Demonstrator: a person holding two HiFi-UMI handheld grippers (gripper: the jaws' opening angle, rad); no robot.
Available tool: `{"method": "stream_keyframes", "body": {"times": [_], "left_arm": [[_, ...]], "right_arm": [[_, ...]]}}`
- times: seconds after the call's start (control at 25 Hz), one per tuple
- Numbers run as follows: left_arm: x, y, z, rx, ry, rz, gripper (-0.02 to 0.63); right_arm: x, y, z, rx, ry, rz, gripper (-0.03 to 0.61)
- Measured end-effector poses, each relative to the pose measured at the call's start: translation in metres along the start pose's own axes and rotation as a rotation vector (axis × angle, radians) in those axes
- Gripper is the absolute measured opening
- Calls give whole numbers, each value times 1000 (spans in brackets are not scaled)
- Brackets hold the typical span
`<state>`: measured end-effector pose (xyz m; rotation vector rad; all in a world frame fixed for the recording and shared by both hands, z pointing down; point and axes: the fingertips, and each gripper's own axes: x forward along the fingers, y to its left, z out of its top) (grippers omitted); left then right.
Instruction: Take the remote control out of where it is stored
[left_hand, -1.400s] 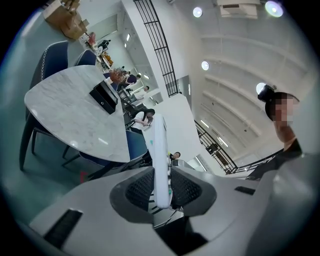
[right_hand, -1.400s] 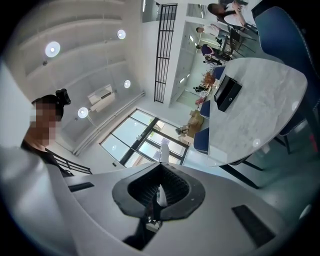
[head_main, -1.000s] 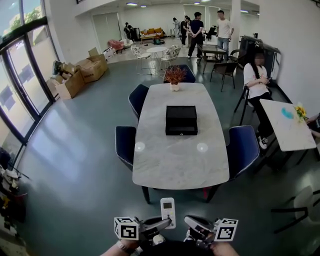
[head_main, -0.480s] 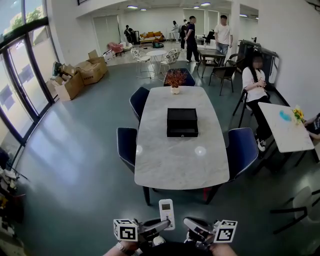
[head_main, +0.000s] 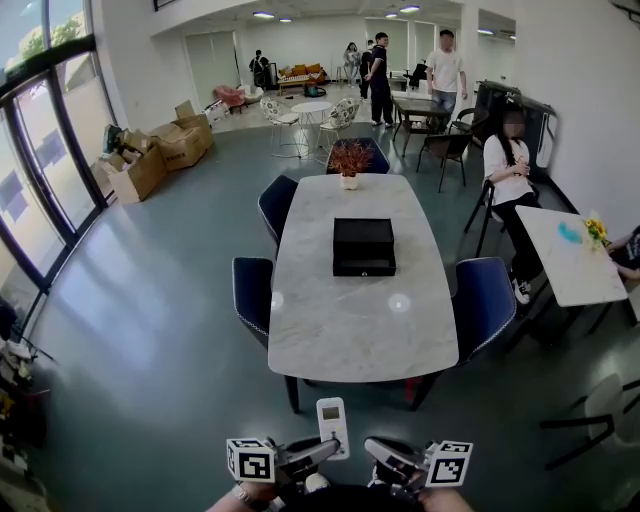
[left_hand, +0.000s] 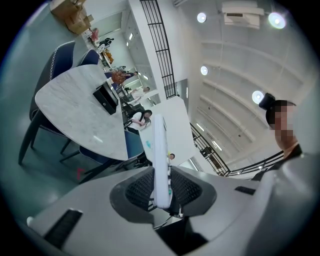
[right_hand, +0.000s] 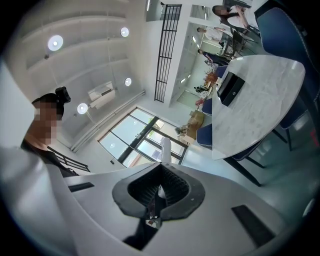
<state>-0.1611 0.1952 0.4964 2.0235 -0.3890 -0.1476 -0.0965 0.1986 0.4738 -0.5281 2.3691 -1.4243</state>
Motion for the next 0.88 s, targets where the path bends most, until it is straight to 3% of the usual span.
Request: {"method": "stream_keyframes", "body": {"times": [0.2, 0.36, 0.6, 0.88], "left_arm": [[3, 2, 6, 7, -6, -3, 107], [3, 4, 8, -2, -11, 7, 107], [6, 7, 11, -13, -24, 8, 107], [11, 10, 12, 14, -17, 20, 107]], "right_arm": [[2, -4, 4, 13, -4, 0, 8], [4, -7, 9, -37, 25, -25, 8], [6, -11, 7, 50, 4, 12, 8], [2, -18, 11, 14, 29, -6, 8]]}}
